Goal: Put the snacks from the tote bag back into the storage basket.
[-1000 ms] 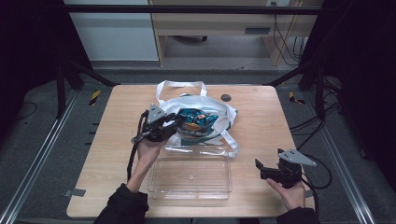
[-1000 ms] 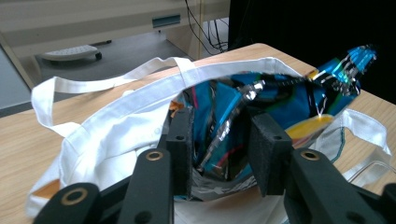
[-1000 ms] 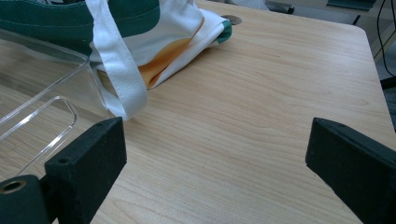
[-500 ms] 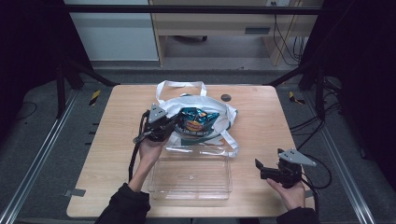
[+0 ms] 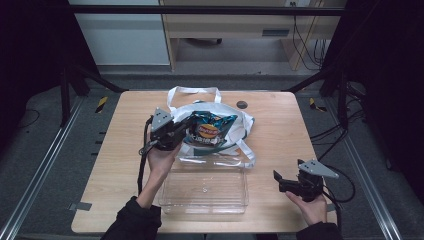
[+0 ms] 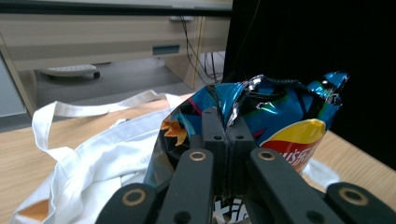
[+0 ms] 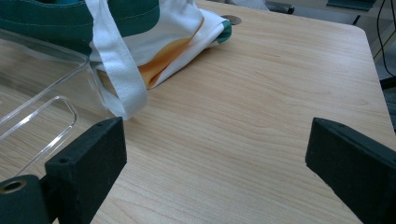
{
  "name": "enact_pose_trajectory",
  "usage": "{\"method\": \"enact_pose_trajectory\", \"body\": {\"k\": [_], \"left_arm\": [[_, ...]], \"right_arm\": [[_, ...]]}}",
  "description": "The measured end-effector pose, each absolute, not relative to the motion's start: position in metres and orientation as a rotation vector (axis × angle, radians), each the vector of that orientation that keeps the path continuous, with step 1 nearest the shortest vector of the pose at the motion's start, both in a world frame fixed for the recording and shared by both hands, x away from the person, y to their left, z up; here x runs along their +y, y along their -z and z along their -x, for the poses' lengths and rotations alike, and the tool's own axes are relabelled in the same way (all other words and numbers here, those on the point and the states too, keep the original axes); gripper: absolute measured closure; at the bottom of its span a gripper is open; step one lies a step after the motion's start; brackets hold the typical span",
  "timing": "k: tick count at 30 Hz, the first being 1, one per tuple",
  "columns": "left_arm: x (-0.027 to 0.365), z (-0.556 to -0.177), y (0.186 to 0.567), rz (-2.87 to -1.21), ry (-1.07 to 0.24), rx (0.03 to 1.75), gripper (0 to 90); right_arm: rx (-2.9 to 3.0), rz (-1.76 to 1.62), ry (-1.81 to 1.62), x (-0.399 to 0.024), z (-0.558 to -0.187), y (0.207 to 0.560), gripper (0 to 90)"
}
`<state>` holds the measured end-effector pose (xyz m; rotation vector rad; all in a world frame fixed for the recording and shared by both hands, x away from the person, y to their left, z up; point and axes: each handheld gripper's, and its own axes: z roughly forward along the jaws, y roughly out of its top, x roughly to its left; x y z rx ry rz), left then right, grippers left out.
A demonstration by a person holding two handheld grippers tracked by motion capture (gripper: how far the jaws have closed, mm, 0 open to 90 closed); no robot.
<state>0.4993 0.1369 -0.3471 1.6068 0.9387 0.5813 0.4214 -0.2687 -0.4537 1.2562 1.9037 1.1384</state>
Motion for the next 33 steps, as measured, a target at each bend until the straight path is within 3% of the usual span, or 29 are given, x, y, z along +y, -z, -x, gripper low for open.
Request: {"method": "enact_pose_trajectory", "body": {"k": [33], "left_arm": [[0.153, -0.452, 0.289, -1.474, -0.585, 0.864, 89.5]], "right_arm": [[1.901, -1.261, -1.147, -0.269, -0.421, 0.453, 5.7]]}}
